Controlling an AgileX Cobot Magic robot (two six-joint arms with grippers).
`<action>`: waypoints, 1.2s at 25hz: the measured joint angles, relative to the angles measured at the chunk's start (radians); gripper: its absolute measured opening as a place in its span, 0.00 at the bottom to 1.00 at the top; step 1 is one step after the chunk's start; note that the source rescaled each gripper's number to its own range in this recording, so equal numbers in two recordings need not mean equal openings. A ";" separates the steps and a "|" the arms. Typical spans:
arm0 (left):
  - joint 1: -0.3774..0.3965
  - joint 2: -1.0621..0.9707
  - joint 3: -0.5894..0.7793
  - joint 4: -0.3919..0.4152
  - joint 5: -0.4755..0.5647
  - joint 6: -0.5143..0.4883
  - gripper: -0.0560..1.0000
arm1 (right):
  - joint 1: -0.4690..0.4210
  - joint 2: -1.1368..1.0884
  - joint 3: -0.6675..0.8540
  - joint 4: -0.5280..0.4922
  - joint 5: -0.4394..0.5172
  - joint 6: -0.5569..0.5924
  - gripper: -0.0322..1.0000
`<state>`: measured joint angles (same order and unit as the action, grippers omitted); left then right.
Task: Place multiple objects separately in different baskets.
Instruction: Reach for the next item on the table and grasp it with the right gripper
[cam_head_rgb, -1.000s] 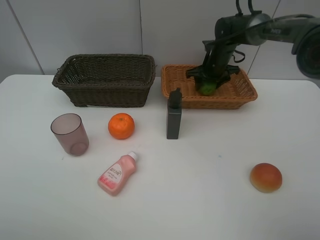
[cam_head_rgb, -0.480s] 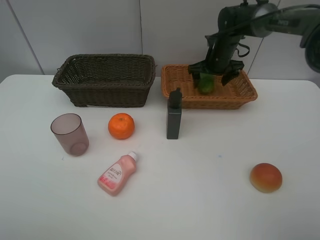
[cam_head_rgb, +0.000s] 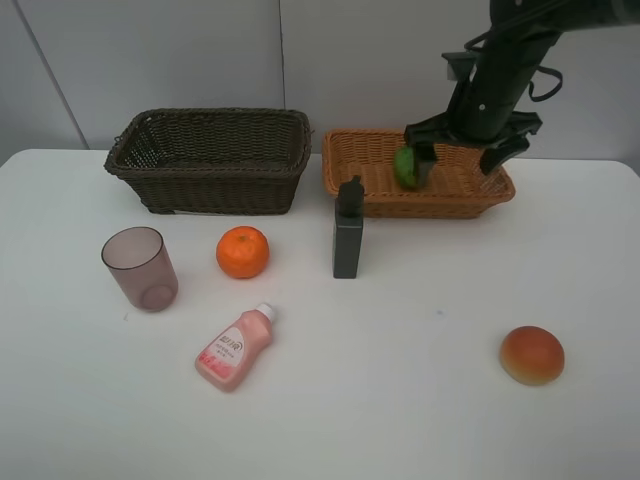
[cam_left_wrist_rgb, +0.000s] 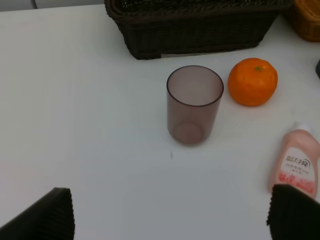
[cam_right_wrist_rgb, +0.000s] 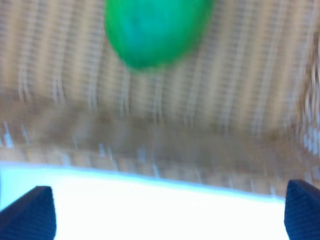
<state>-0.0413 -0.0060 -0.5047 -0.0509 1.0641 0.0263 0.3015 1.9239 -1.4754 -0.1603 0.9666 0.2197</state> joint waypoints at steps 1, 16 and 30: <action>0.000 0.000 0.000 0.000 0.000 0.000 1.00 | 0.000 -0.043 0.054 0.005 -0.012 0.008 0.98; 0.000 0.000 0.000 0.000 0.000 0.000 1.00 | 0.000 -0.426 0.688 0.059 -0.179 0.178 0.98; 0.000 0.000 0.000 0.000 0.000 0.000 1.00 | -0.024 -0.428 0.861 0.064 -0.298 0.211 0.98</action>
<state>-0.0413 -0.0060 -0.5047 -0.0509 1.0641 0.0263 0.2780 1.4958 -0.6146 -0.0964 0.6690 0.4304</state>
